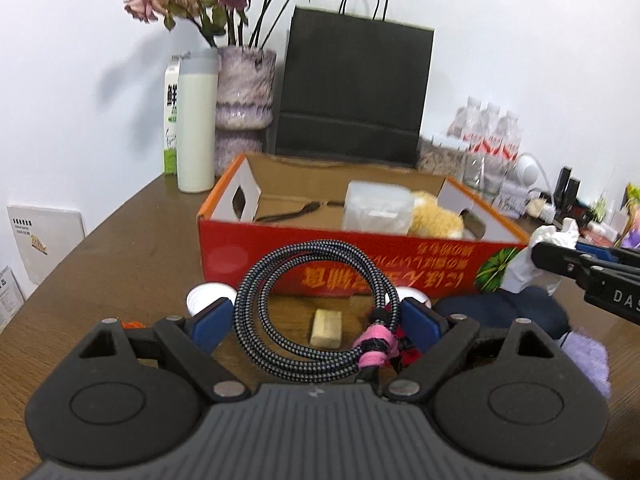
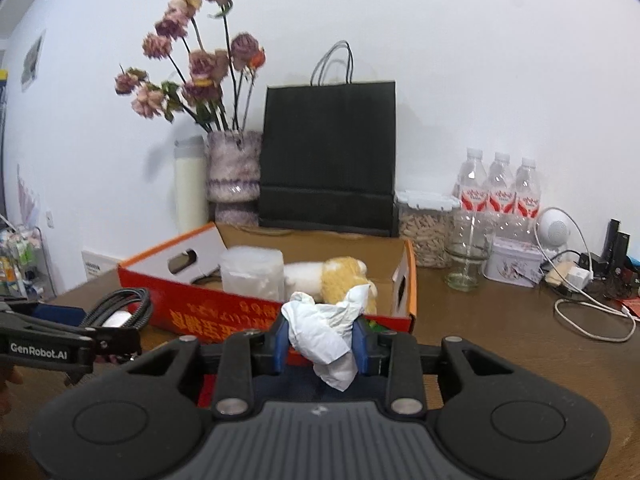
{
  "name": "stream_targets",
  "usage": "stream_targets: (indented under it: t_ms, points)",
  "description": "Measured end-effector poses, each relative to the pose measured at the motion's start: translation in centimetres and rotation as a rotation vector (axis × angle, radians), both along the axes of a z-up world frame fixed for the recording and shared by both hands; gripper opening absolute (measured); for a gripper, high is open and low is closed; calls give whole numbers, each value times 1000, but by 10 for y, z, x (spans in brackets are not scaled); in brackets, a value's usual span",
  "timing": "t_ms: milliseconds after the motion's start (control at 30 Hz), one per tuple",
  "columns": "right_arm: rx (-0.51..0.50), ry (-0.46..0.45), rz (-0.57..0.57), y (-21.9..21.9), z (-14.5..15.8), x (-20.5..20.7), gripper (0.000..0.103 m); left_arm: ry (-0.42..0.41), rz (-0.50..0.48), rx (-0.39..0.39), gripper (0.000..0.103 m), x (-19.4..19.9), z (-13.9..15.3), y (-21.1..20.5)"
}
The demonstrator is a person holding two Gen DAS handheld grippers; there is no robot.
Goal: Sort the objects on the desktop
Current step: 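Carry the braided cable and tissue over the cardboard box with both tools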
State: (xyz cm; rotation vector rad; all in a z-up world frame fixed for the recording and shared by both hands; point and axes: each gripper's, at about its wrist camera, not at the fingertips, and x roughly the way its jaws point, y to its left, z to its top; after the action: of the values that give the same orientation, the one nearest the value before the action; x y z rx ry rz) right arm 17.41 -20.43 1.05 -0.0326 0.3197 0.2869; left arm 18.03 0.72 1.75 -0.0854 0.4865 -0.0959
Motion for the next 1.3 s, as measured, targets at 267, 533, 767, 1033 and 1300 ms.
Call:
stream_targets:
  t_ms: [267, 533, 767, 1033, 1300]
  points:
    - [45, -52, 8, -1, 29, 13, 30, -67, -5, -56, 91, 9, 31, 1]
    - [82, -93, -6, 7, 48, 60, 30, -160, 39, -72, 91, 51, 64, 6]
    - [73, -41, -2, 12, 32, 109, 30, -171, 59, -74, 91, 93, 61, 12]
    - [-3, 21, 5, 20, 6, 150, 30, -142, 87, 44, 91, 139, 38, 14]
    - [-55, 63, 27, 28, -9, 168, 30, -110, 76, 154, 91, 158, 13, 3]
